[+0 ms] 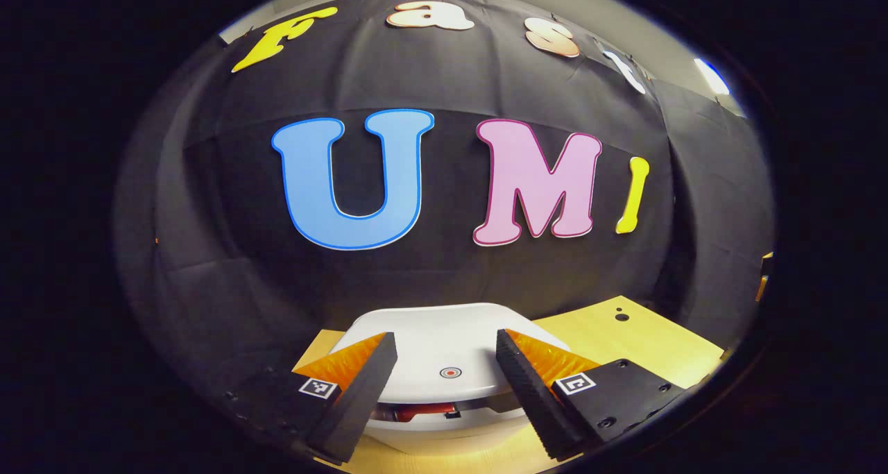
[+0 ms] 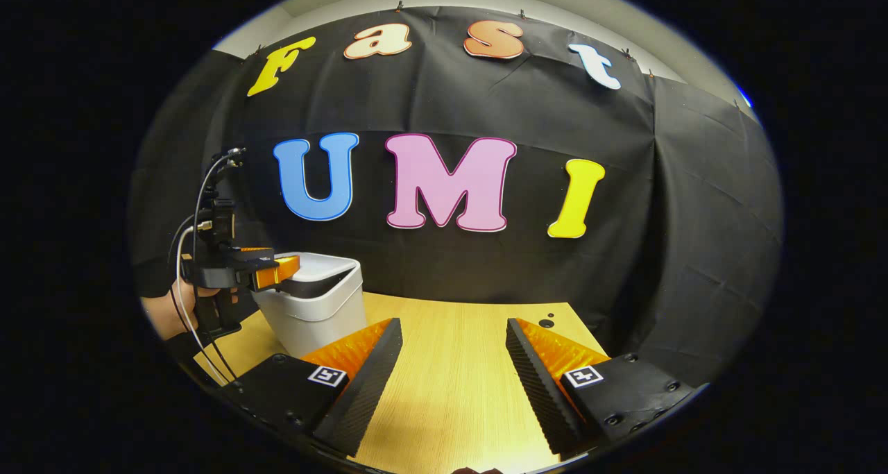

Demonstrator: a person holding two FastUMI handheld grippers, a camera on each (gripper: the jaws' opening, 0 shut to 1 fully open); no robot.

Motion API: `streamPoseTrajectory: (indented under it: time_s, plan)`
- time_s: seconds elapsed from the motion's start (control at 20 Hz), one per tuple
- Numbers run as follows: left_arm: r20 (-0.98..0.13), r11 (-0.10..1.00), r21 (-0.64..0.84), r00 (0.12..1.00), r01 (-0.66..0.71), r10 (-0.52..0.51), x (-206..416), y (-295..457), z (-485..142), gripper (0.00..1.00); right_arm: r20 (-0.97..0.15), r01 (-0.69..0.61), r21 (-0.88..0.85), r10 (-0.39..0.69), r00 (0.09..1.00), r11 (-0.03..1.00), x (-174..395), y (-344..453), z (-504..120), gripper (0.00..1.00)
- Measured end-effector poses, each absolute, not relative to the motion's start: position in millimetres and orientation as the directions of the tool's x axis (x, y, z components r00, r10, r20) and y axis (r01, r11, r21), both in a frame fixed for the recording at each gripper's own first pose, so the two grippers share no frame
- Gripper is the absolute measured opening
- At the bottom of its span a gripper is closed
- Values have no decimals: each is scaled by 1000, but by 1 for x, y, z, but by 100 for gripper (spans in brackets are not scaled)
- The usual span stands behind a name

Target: Press the lid of the desktop garbage bin to open it, pick up the crumpled paper on the desktop and throw it into the bin, then pick up the pop can on the desktop and drop it into the bin, and finally close the garbage bin lid.

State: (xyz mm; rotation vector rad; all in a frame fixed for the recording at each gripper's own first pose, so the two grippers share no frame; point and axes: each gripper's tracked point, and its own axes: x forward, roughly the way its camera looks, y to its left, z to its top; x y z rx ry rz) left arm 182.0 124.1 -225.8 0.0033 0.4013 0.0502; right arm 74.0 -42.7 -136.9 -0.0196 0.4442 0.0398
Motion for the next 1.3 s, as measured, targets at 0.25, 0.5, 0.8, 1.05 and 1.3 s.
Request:
streamPoseTrajectory:
  time_s: [0.25,0.5,0.8,1.05,1.3]
  plan:
    - [-417,998,37,907,-53,64,170,123,-246,97,-442,-14,-35,-3,897,999,49,-55,-137,98]
    - [-376,996,85,925,-25,55,174,119,-248,97,-476,3,-20,-12,879,1000,35,-55,-149,97]
    - [-334,997,61,941,-37,55,171,117,-254,97,-475,-21,-42,-2,880,999,36,-42,-150,98]
    - [-278,999,32,960,-33,40,170,117,-256,97,-475,-60,-50,29,879,997,38,-27,-149,98]
    - [-287,998,63,957,-31,47,172,118,-250,96,-473,-71,-37,45,880,997,44,-23,-148,97]
